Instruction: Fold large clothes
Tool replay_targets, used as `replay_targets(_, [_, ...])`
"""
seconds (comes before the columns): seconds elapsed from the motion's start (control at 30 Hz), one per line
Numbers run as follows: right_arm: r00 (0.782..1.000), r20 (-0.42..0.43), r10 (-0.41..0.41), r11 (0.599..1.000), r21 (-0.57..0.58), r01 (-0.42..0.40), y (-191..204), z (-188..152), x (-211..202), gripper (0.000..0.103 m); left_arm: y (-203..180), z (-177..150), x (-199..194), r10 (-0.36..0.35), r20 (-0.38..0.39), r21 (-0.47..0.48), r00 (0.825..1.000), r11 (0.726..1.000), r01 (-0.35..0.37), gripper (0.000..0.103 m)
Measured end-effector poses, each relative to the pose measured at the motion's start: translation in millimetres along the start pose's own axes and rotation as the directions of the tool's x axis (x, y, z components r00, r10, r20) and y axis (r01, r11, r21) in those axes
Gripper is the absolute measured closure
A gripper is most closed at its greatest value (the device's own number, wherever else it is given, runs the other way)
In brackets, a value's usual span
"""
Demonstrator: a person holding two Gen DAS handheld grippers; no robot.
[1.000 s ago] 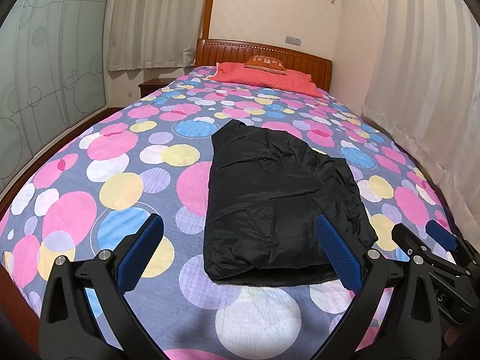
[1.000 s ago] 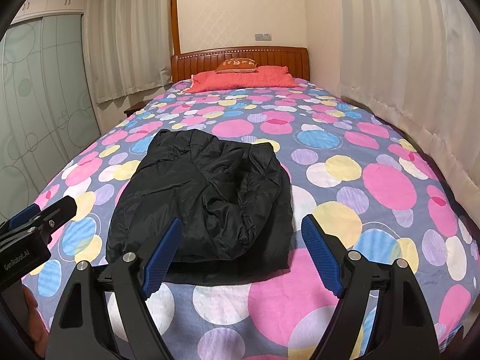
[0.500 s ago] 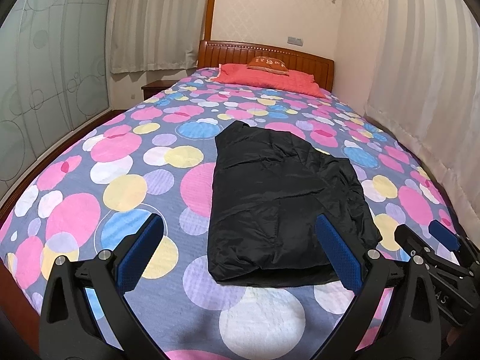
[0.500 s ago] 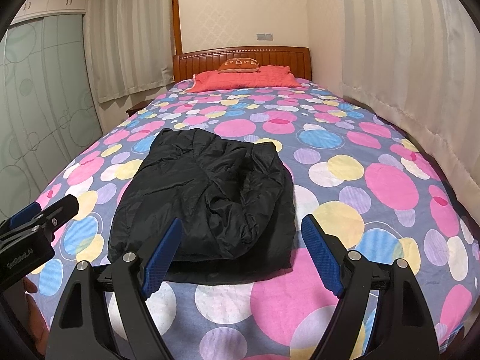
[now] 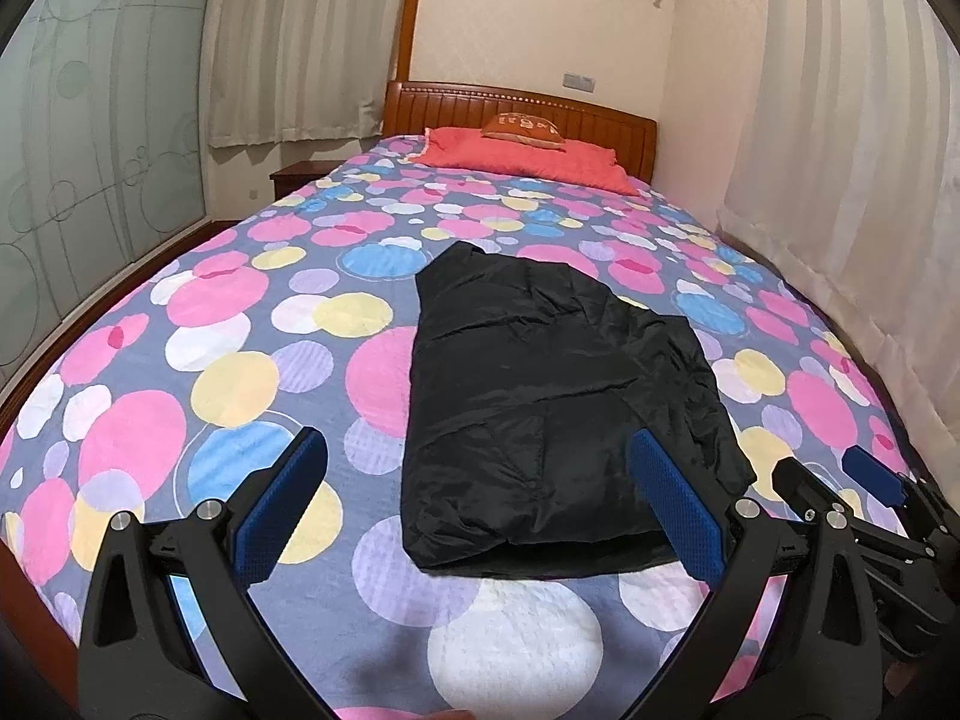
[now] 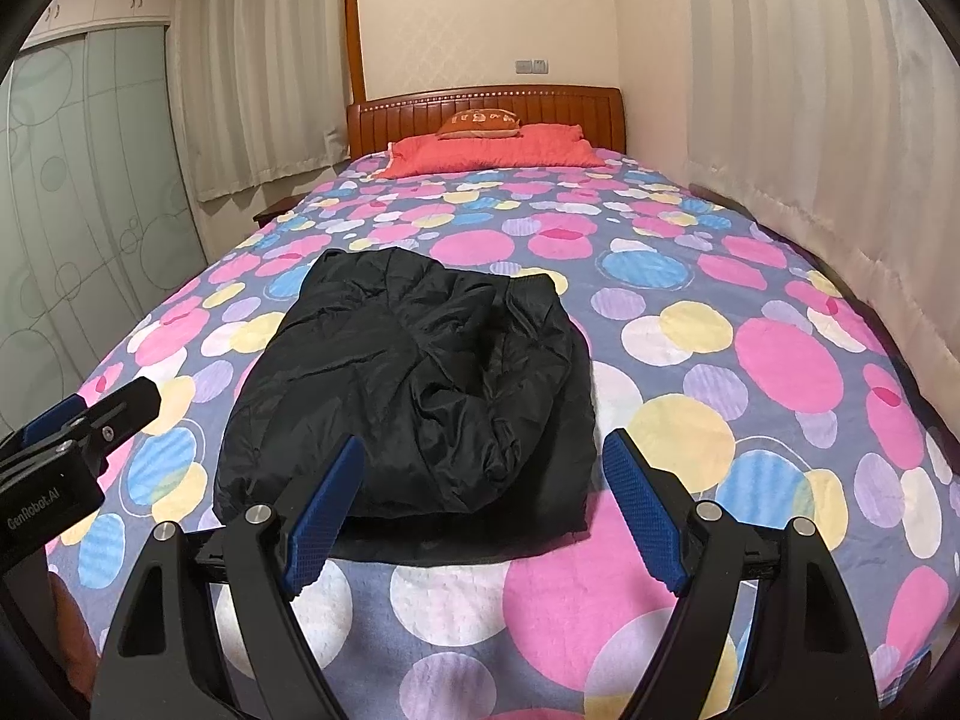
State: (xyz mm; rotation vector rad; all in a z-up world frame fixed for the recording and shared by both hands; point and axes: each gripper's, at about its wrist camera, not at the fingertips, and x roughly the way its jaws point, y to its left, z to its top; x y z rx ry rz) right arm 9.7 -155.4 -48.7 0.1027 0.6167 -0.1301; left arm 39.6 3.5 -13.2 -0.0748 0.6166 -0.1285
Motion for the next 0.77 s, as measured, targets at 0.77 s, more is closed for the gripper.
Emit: replay_targets(0.77, [0.998,-0.065,0.005,0.998,0.058,-0.001,-29,-4,31,0.022,18,-18,49,0.035,-0.114,-0.046,0.993,0.998,-0.04,0.002])
